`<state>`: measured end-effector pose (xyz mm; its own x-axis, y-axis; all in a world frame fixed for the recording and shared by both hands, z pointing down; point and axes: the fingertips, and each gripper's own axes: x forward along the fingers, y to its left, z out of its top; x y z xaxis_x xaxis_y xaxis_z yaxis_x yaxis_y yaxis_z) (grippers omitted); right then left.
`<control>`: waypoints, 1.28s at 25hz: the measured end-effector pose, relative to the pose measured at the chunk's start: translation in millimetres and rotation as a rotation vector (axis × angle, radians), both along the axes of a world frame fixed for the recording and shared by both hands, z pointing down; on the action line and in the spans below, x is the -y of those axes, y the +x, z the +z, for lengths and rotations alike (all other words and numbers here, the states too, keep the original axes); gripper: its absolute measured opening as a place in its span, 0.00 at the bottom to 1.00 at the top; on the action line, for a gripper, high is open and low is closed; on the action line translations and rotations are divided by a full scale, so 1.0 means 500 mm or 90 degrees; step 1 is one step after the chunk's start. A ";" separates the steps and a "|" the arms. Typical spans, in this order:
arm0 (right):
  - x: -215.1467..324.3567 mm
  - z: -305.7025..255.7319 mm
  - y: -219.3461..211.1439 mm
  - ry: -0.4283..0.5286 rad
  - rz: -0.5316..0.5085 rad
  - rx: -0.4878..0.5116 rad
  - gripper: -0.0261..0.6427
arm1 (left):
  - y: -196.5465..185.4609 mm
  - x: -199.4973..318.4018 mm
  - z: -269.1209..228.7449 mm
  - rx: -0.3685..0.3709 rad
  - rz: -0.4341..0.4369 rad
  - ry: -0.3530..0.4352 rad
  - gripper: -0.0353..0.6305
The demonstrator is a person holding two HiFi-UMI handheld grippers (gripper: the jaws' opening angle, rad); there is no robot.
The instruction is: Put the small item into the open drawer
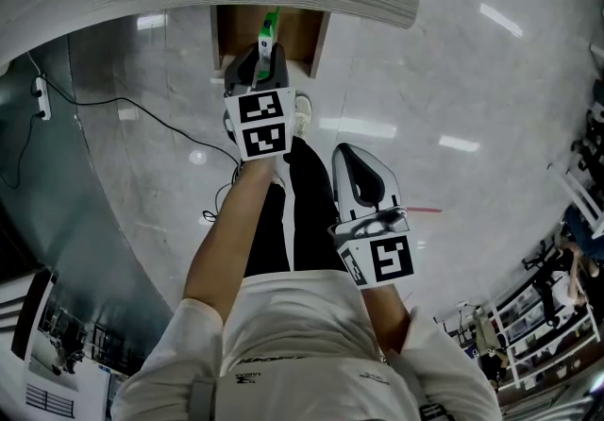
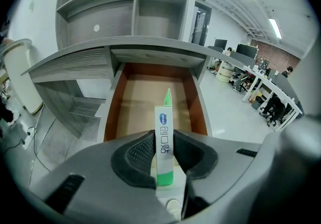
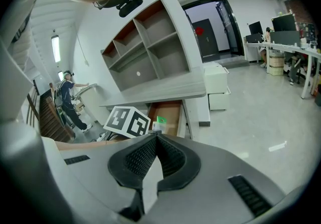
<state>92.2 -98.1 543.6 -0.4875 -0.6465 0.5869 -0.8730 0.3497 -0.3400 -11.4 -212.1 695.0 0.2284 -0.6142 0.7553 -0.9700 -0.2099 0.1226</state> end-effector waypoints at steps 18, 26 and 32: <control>-0.010 0.009 -0.003 0.001 0.003 -0.011 0.09 | -0.009 -0.001 -0.008 -0.005 -0.020 0.022 0.24; -0.029 -0.004 -0.004 0.015 0.005 -0.018 0.09 | -0.004 -0.010 -0.037 -0.010 0.000 0.037 0.24; -0.050 -0.038 -0.001 0.035 0.014 -0.021 0.09 | 0.000 -0.027 -0.083 -0.013 0.007 0.054 0.23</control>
<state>91.6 -73.2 524.6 -0.4532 -0.6885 0.5661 -0.8914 0.3472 -0.2914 -11.3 -198.6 653.3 0.2501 -0.6734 0.6957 -0.9651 -0.2306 0.1237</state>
